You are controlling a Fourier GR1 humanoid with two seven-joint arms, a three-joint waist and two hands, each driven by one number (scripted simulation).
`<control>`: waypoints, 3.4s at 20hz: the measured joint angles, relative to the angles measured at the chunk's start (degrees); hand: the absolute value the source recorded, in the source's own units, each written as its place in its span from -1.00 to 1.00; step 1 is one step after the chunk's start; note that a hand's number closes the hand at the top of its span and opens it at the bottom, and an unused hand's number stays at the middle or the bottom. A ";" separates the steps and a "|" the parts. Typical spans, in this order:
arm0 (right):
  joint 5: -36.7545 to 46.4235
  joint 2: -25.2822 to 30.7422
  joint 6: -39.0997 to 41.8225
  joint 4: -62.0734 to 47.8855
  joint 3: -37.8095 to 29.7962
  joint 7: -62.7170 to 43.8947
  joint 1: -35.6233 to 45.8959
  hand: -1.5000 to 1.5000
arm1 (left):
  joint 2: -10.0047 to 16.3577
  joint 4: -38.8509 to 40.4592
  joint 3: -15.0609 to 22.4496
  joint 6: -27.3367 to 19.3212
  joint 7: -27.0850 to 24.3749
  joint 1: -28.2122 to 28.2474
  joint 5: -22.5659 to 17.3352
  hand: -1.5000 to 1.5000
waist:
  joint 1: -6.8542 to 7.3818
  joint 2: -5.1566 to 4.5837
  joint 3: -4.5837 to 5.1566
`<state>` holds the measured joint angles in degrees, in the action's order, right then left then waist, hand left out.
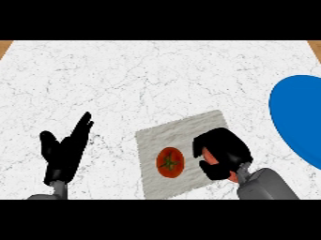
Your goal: Pick the sweet potato from the placemat and place it in the plate
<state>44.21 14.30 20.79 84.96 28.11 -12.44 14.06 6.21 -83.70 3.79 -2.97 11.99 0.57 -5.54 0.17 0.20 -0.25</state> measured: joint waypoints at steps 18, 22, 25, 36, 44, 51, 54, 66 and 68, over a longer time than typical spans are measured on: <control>20.24 -6.42 -28.82 -8.74 -25.53 -36.13 13.94 1.00 | 0.06 -1.46 -0.41 0.77 0.35 0.06 0.36 0.00 | 0.98 -0.88 0.35; 30.91 -6.30 -35.11 -11.52 -29.47 -46.66 20.94 1.00 | -0.12 -1.30 0.31 1.32 0.56 -0.87 0.50 0.00 | 2.70 -1.27 0.42; 38.97 -6.73 -38.22 -13.54 -32.28 -50.33 24.62 1.00 | -0.21 -1.08 0.55 1.54 0.97 -1.48 0.50 0.00 | 3.34 -1.44 0.37; 60.87 -11.13 -49.70 -14.38 -44.12 -54.25 26.79 1.00 | -0.29 -1.15 0.60 1.52 1.59 -1.05 0.57 0.00 | 2.46 -1.12 0.07; 70.17 -11.43 -58.21 -14.07 -54.76 -52.77 21.43 1.00 | -0.88 -1.16 0.25 0.97 0.54 0.17 0.61 0.00 | 1.08 -0.73 -0.07; 67.03 -9.15 -67.46 -16.34 -64.11 -49.22 17.70 1.00 | -0.79 -1.37 -0.34 0.82 1.20 0.25 0.42 0.00 | 0.51 -0.45 -0.06; 63.28 -6.94 -71.57 -19.40 -66.77 -47.70 16.71 1.00 | -0.59 -1.04 -0.59 1.25 0.15 0.69 0.47 0.00 | 0.43 -0.35 -0.06; 33.04 3.22 -73.12 -38.26 -72.37 -38.84 15.95 -1.00 | -0.34 -1.24 -1.20 1.50 0.94 0.57 0.40 0.00 | 0.27 -0.25 -0.14; 26.78 4.59 -74.56 -41.01 -72.16 -33.54 15.91 -1.00 | -0.99 -0.62 -0.94 1.44 -0.15 0.54 0.60 0.00 | 0.35 -0.27 -0.17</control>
<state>70.99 18.89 -53.77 43.95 -44.05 -45.98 29.97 5.21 -84.32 2.85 -1.52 11.84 1.11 -4.94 0.52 -0.06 -0.43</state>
